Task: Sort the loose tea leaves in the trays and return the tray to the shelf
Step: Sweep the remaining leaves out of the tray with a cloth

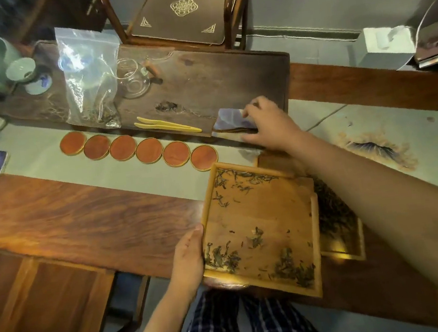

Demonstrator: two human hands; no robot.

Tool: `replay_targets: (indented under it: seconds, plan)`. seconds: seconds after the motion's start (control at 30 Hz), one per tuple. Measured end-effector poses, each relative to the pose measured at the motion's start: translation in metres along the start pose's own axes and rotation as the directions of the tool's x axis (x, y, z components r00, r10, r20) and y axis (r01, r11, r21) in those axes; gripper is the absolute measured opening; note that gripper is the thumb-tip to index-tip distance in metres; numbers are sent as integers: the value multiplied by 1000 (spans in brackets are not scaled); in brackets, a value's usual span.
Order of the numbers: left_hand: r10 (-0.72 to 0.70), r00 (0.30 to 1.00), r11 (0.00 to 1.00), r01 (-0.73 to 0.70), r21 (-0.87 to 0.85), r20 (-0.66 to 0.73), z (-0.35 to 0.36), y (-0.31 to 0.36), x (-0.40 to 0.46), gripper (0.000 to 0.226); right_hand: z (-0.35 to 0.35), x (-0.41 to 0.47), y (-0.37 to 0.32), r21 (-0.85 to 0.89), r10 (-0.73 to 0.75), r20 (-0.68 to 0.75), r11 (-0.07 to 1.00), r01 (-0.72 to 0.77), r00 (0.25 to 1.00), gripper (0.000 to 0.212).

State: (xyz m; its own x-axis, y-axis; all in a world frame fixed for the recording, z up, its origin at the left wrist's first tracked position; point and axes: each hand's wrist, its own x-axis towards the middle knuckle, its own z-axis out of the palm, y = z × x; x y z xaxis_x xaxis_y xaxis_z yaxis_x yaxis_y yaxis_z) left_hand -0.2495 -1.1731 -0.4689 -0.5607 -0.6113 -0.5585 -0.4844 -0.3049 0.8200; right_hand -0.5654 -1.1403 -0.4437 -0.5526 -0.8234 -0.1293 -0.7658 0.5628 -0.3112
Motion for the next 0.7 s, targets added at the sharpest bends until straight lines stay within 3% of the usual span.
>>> replay_targets:
  seconds: [0.13,0.2,0.4,0.5,0.7]
  plan:
    - [-17,1000,1000,17,-21,15,2,-5,2,40,29,30,-9,-162,-69,146,982,93,987,65]
    - [-36,999,999,36,-33,21,2,-10,1,40,40,37,-11,-193,-125,160,969,155,979,60]
    - [-59,998,998,59,-32,13,5,-11,1,36,44,34,-9,-184,-269,77,943,279,960,34]
    - [-47,999,999,47,3,18,7,-7,1,36,43,23,-8,-125,-247,6,961,246,969,30]
    - [9,999,1000,-9,2,36,10,-1,-3,37,8,-17,-15,75,-159,-280,979,187,947,29]
